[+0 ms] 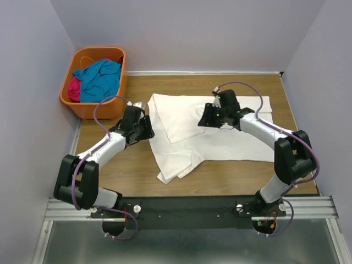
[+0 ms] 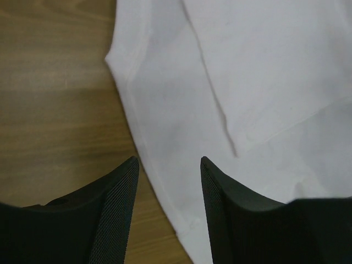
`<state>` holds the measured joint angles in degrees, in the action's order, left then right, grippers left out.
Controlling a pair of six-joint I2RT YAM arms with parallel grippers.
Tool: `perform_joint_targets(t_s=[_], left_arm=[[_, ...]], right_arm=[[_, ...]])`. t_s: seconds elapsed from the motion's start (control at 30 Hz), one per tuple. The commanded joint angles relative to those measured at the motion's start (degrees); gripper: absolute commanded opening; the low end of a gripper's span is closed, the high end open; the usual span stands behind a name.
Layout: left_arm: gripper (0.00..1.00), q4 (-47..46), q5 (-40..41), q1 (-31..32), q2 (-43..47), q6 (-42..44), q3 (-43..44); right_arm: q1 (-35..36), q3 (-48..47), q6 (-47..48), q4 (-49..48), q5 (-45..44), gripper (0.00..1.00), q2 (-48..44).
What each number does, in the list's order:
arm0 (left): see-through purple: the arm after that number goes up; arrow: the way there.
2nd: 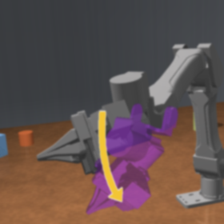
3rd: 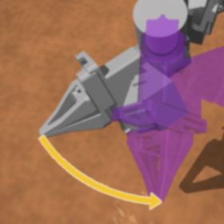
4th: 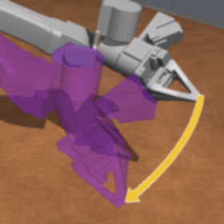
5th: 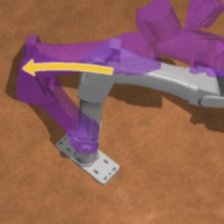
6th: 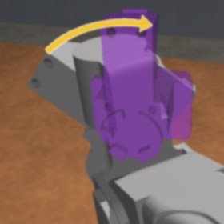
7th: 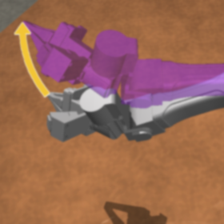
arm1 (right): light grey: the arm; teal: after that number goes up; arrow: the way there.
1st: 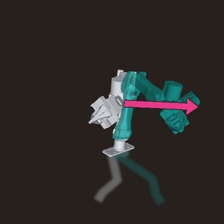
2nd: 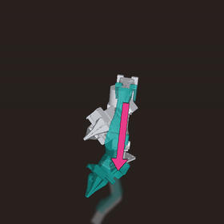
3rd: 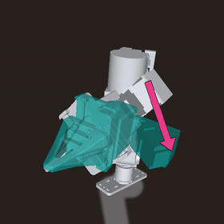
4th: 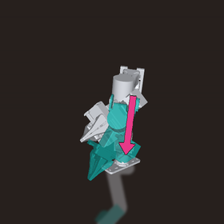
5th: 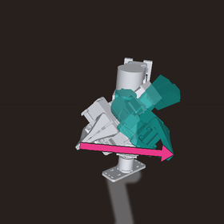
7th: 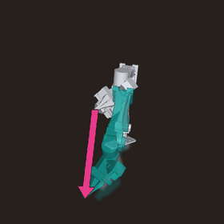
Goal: Fold and stack the t-shirts
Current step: Fold the tshirt
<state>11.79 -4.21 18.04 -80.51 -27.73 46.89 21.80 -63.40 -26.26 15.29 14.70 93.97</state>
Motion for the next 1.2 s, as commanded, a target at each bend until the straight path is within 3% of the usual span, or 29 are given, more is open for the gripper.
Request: perform_joint_targets(t_s=[0.0, 0.3, 0.53, 0.9, 1.0, 1.17], left_arm=[[0.57, -0.63, 3.51, -0.11, 4.92, -1.63, -4.87], [0.69, -2.48, 2.54, -0.11, 12.65, -6.46, -13.49], [0.69, -0.2, 5.5, -0.03, 18.02, -8.83, -15.95], [0.67, 1.13, 5.26, -0.03, 15.91, -8.66, -15.78], [0.66, 1.3, 5.35, -0.11, 14.16, -8.31, -15.43], [0.59, 1.31, 6.76, -0.11, 11.87, -8.57, -14.2]], right_arm=[[5.35, -4.97, 0.95, -1.4, -1.86, 0.48, 7.07], [11.68, -19.12, 1.56, -4.3, -1.16, 0.48, 25.45], [14.06, -28.34, 1.3, -4.57, -3.18, 0.48, 34.77], [14.14, -45.21, 1.39, -4.3, -1.96, 0.49, 45.58], [14.06, -47.43, 1.56, -3.08, -1.51, 0.49, 45.25], [13.79, -38.67, 3.84, -2.55, -6.68, 0.5, 33.31]])
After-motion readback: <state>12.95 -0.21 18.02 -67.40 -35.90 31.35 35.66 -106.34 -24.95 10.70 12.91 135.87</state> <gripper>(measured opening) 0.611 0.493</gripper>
